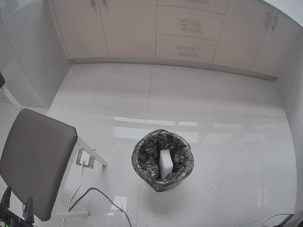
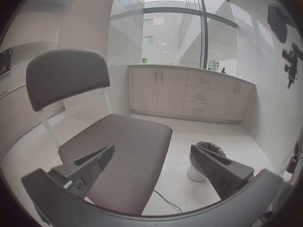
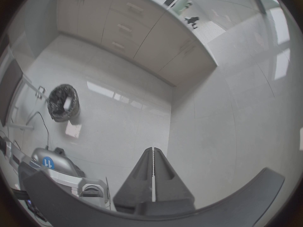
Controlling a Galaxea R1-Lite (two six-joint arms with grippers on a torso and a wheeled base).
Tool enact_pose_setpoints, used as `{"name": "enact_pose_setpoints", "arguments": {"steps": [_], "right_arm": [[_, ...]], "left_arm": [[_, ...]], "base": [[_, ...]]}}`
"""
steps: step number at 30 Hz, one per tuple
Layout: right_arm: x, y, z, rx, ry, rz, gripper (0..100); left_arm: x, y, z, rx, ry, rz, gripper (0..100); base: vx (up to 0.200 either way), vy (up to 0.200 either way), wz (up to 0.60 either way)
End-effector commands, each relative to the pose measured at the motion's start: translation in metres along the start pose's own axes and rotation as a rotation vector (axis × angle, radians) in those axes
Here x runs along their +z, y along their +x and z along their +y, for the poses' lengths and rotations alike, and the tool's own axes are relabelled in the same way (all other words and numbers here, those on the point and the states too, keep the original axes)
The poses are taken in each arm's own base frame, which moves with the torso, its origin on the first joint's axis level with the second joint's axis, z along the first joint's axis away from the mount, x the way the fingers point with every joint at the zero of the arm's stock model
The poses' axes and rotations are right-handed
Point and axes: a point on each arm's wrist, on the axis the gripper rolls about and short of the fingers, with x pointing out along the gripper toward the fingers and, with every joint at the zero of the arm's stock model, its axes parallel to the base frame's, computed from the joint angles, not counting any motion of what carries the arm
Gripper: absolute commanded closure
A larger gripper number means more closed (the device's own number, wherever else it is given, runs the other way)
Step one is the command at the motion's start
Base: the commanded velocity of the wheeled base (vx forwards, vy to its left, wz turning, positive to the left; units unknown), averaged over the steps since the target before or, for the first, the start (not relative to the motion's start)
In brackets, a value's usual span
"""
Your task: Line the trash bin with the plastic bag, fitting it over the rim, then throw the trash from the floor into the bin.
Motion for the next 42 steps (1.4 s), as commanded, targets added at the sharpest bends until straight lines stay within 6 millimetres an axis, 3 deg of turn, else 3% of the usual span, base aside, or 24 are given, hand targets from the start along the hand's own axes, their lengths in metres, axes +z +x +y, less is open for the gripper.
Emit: {"name": "enact_pose_setpoints", "arguments": {"steps": [1, 2, 3, 4, 5, 7, 8, 9, 10, 11, 13, 16, 21, 31, 38, 42], "right_arm": [[-0.112, -0.091, -0.011, -0.064, 0.245, -0.232, 100], [-0.121, -0.097, -0.010, -0.070, 0.257, -0.256, 100], [-0.143, -0.110, -0.008, -0.082, 0.286, -0.314, 100], [-0.148, -0.112, -0.008, -0.083, 0.292, -0.328, 100], [-0.179, -0.127, -0.003, -0.083, 0.335, -0.416, 100], [-0.222, -0.144, 0.006, -0.067, 0.393, -0.551, 100], [-0.222, -0.144, 0.006, -0.067, 0.393, -0.551, 100], [-0.260, -0.157, 0.016, -0.069, 0.448, -0.691, 100], [-0.263, -0.158, 0.017, -0.073, 0.454, -0.703, 100], [-0.294, -0.171, 0.026, -0.109, 0.521, -0.875, 100], [-0.315, -0.183, 0.031, -0.165, 0.585, -1.076, 100], [-0.310, -0.167, 0.037, -0.200, 0.598, -1.150, 100], [-0.300, -0.154, 0.038, -0.182, 0.580, -1.128, 100], [-0.267, -0.108, 0.051, 0.132, 0.507, -1.018, 100], [-0.239, -0.078, 0.056, 0.157, 0.506, -1.030, 100], [-0.242, -0.060, 0.042, 0.239, 0.456, -1.124, 100]], "left_arm": [[0.000, -0.001, 0.000, -0.001, -0.001, -0.016, 0], [0.000, -0.001, 0.000, -0.001, -0.001, -0.016, 0], [0.000, -0.001, 0.000, -0.001, -0.001, -0.016, 0], [0.000, -0.001, 0.000, -0.001, -0.001, -0.016, 0], [0.000, -0.001, 0.000, -0.001, -0.001, -0.016, 0], [0.000, -0.001, 0.000, -0.001, -0.001, -0.016, 0], [0.000, -0.001, 0.000, -0.001, -0.001, -0.016, 0], [0.000, -0.001, 0.000, -0.001, -0.001, -0.016, 0], [0.000, -0.001, 0.000, -0.001, -0.001, -0.016, 0], [0.000, -0.001, 0.000, -0.001, -0.001, -0.016, 0], [0.000, -0.001, 0.000, -0.001, -0.001, -0.016, 0], [0.000, -0.001, 0.000, -0.001, -0.001, -0.016, 0], [0.000, -0.001, 0.000, -0.001, -0.001, -0.016, 0], [0.000, -0.001, 0.000, -0.001, -0.001, -0.016, 0], [0.000, -0.001, 0.000, -0.001, -0.001, -0.016, 0], [0.000, -0.001, 0.000, -0.001, -0.001, -0.016, 0]], "base": [[0.000, 0.000, 0.00], [0.000, 0.000, 0.00], [0.000, 0.000, 0.00], [0.000, 0.000, 0.00], [0.000, 0.000, 0.00], [0.000, 0.000, 0.00], [0.000, 0.000, 0.00], [0.000, 0.000, 0.00], [0.000, 0.000, 0.00], [0.000, 0.000, 0.00], [0.000, 0.000, 0.00], [0.000, 0.000, 0.00], [0.000, 0.000, 0.00], [0.000, 0.000, 0.00], [0.000, 0.000, 0.00], [0.000, 0.000, 0.00]]}}
